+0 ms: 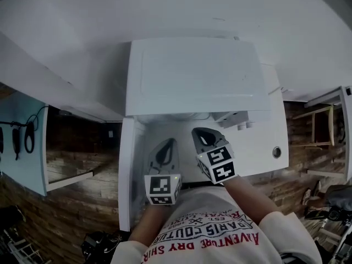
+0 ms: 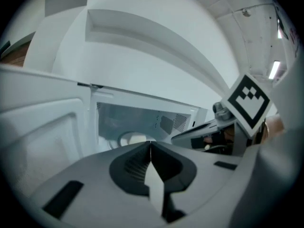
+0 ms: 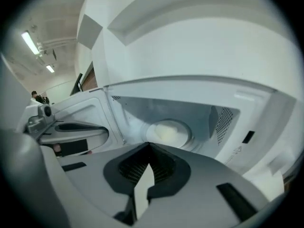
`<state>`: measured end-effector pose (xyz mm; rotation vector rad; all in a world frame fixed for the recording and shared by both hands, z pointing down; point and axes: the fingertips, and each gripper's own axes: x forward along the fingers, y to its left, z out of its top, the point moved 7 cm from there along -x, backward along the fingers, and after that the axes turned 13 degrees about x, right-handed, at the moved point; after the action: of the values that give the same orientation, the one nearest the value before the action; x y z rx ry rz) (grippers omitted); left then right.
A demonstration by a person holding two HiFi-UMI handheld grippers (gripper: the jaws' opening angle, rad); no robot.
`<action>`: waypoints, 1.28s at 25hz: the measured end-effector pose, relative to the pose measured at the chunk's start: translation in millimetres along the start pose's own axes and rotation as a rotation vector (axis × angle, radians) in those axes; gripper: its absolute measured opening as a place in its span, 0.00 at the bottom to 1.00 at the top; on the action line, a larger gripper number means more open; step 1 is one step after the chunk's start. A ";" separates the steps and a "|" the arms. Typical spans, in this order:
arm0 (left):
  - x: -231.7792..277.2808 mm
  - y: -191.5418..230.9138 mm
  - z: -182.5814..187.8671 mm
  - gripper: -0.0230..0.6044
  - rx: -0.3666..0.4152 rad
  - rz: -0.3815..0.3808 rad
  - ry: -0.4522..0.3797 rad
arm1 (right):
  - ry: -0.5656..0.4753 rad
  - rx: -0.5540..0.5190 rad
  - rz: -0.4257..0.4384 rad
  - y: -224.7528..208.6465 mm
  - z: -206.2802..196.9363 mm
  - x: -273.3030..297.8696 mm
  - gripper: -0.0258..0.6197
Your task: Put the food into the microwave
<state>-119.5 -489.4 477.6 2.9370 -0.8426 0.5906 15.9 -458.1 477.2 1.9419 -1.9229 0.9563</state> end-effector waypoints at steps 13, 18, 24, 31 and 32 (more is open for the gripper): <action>-45.8 -13.7 81.6 0.05 0.050 0.066 -0.210 | -0.374 -0.007 0.025 13.3 39.2 -108.7 0.06; -56.9 -22.6 94.9 0.05 0.088 0.069 -0.262 | -0.456 -0.022 0.008 14.2 39.0 -124.3 0.06; -63.0 -24.8 91.6 0.05 0.103 0.071 -0.257 | -0.462 -0.004 0.003 18.3 32.8 -128.1 0.06; -64.1 -19.5 87.4 0.05 0.102 0.064 -0.248 | -0.451 0.038 0.025 22.8 29.3 -123.3 0.06; -63.3 -19.0 86.1 0.05 0.099 0.062 -0.246 | -0.448 0.038 0.022 22.6 28.3 -122.4 0.06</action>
<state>-128.9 -452.4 375.9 3.1291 -0.9544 0.2841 12.3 -379.7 376.5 2.3149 -2.1673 0.5983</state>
